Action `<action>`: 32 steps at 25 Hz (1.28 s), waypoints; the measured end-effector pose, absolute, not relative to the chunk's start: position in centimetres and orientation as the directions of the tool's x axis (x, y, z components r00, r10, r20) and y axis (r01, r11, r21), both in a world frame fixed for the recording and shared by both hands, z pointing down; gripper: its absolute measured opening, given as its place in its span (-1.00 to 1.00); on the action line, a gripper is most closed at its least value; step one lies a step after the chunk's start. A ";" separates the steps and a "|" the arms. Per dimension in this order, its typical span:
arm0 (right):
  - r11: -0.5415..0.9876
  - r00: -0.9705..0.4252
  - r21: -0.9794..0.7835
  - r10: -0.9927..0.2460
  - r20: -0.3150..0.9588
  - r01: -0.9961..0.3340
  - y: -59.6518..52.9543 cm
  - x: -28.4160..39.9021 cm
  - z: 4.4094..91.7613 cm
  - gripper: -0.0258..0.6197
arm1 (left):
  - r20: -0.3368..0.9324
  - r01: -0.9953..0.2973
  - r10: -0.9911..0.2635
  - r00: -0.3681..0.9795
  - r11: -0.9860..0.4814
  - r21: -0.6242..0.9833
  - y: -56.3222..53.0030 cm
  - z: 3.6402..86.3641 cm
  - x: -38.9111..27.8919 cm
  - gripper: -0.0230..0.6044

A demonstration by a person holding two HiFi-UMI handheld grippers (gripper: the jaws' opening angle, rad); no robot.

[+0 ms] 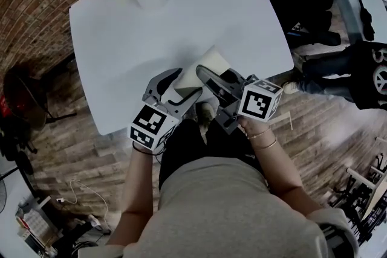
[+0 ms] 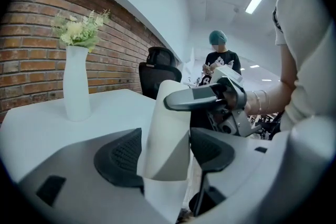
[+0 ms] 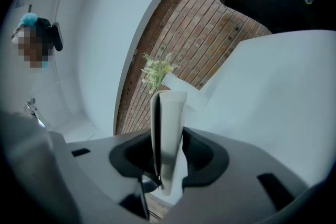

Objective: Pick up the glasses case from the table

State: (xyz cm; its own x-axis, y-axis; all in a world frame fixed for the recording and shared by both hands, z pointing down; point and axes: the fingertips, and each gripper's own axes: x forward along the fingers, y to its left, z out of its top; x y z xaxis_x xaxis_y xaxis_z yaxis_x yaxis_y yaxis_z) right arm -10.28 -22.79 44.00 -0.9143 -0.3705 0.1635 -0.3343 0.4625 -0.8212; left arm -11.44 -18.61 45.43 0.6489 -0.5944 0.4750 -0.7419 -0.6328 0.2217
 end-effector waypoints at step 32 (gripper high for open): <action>0.836 -0.908 -0.393 -0.418 -0.007 -0.382 -24.3 -12.9 27.9 -0.45 | 0.353 -0.963 -0.912 0.209 -0.129 0.237 -19.8 34.2 -21.3 -0.88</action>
